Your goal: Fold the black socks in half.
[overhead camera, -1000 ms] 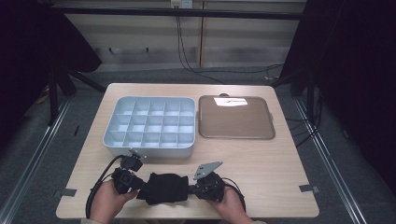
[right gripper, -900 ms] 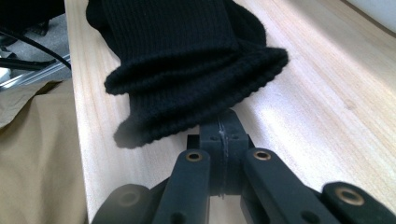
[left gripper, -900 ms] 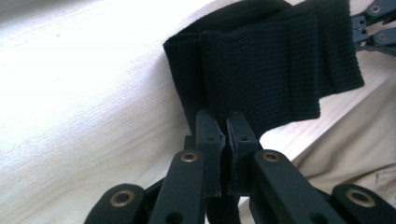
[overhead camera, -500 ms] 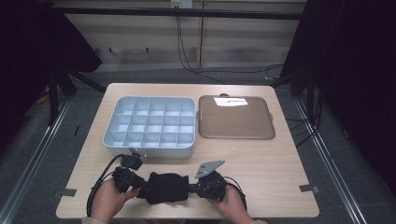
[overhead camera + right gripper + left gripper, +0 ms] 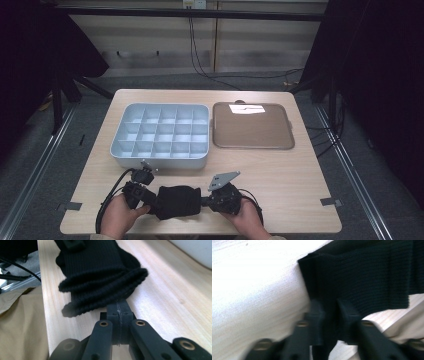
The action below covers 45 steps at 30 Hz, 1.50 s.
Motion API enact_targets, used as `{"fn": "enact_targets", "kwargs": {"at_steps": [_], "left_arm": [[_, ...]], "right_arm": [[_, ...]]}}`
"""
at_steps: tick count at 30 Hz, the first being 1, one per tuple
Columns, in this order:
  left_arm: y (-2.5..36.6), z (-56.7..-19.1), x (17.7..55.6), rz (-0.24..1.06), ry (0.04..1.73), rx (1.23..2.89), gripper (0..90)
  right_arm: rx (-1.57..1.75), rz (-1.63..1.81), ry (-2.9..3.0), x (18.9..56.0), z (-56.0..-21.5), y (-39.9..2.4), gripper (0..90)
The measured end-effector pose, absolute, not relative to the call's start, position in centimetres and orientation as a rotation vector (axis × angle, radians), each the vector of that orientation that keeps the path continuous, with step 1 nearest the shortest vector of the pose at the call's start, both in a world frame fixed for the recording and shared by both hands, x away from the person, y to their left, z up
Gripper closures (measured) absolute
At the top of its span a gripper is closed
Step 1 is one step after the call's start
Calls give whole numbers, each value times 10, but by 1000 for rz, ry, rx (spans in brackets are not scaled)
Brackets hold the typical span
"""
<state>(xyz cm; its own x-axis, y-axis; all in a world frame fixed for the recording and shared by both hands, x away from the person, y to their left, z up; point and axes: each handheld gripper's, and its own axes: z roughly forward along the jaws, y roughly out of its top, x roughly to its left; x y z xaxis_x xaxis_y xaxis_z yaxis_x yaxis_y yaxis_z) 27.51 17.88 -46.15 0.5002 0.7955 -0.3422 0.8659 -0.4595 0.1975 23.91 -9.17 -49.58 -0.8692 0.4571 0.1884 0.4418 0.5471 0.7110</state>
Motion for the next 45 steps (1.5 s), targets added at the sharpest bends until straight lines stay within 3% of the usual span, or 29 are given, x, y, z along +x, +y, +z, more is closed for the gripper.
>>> {"fn": "enact_targets", "kwargs": {"at_steps": [4,21,45], "left_arm": [[177,-455,275,-287,1387,2398,847],[164,-430,274,-310,1310,2414,837],[145,-425,275,-346,1267,2426,843]], "right_arm": [[792,1248,2751,238,-496,-90,899],[786,1235,2765,239,-499,-87,899],[792,1221,2765,240,-502,-83,900]]}}
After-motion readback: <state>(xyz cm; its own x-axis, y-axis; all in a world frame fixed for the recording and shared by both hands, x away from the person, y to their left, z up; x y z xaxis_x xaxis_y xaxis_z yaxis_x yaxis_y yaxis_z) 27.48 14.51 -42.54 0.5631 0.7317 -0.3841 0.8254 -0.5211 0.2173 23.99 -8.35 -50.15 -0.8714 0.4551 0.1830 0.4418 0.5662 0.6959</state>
